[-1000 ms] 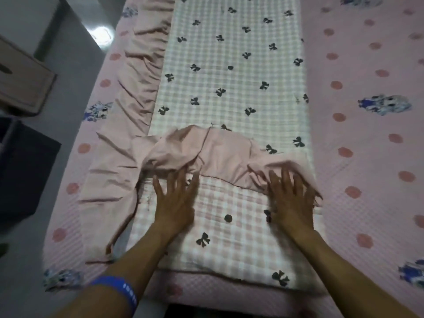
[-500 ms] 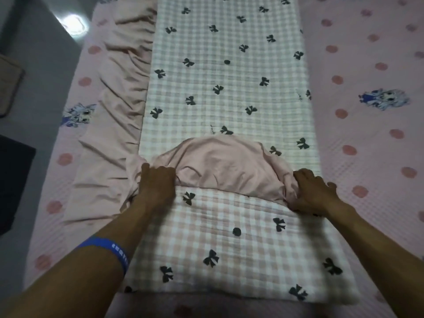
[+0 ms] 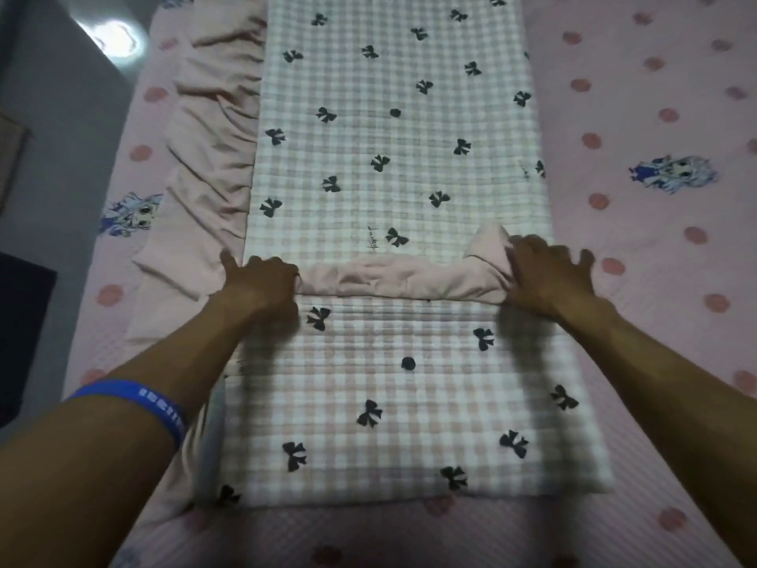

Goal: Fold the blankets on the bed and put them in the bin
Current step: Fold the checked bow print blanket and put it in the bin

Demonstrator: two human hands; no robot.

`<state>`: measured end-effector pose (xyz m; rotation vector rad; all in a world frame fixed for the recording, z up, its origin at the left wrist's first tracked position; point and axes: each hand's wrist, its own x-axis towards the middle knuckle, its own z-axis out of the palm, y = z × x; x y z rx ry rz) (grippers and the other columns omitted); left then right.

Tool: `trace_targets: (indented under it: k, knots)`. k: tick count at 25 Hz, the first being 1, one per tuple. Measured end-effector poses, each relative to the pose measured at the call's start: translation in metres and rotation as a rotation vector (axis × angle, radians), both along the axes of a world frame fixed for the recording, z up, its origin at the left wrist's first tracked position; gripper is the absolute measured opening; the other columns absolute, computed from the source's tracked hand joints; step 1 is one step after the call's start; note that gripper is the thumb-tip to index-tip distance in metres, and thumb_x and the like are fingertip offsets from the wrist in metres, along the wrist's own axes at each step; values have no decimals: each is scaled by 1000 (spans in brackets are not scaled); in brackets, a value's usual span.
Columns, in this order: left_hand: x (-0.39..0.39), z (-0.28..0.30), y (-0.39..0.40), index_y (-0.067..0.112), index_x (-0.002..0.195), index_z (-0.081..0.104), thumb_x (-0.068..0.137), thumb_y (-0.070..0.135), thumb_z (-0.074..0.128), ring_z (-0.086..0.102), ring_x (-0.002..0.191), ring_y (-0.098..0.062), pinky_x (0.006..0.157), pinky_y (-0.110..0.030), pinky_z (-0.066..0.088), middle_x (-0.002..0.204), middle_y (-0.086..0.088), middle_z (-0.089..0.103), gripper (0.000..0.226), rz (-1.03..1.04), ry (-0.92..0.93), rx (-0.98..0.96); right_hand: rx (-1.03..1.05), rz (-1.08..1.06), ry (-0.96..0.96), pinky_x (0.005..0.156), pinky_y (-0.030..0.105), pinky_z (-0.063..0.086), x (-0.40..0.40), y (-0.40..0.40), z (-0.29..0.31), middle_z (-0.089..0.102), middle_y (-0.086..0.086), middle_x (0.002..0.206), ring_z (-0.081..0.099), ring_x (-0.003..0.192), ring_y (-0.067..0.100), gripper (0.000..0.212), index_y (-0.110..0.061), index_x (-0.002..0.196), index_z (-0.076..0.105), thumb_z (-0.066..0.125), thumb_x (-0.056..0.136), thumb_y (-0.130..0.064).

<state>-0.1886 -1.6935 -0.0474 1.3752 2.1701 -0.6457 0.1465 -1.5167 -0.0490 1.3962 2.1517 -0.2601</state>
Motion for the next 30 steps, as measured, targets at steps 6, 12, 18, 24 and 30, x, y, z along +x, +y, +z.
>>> trace_targets:
  k: [6, 12, 18, 24, 30]
  knots:
    - [14, -35, -19, 28, 131, 51, 96, 29, 41, 58, 111, -20, 114, -53, 14, 116, 3, 66, 36, -85, 45, 84, 25, 284, -56, 110, 70, 1, 11, -50, -46, 38, 5, 151, 37, 135, 30, 97, -21, 154, -4, 60, 85, -42]
    - [9, 9, -1, 15, 119, 57, 84, 36, 56, 55, 96, -22, 86, -33, 44, 121, -7, 61, 41, -45, -173, -215, -336, 114, -186, 94, 39, 32, 4, -12, 6, 59, -4, 91, 52, 87, 19, 19, -23, 96, 58, 58, 81, -34]
    - [15, -2, 17, 13, 133, 39, 86, 28, 55, 48, 119, -38, 110, -64, 18, 128, -15, 51, 51, 26, 202, 329, 230, 16, 75, 112, 67, -2, -15, -4, -8, 49, 12, 139, 37, 133, 37, 60, -17, 140, 37, 57, 86, -36]
    - [93, -58, -115, 23, 155, 12, 96, 50, 25, 12, 146, -40, 110, -69, 3, 161, -15, 9, 66, -105, 33, 360, 239, 158, 177, 109, 72, 10, 25, -145, -58, 15, 13, 163, 18, 145, 45, 92, -21, 155, 24, 68, 75, -30]
    - [138, -54, -214, 22, 150, 33, 78, 79, 45, 28, 140, -47, 109, -72, 8, 154, -23, 27, 93, -213, -104, 265, 141, 265, 301, 109, 73, 10, 63, -231, -56, 12, 16, 163, 12, 148, 43, 106, -18, 155, 25, 66, 57, -27]
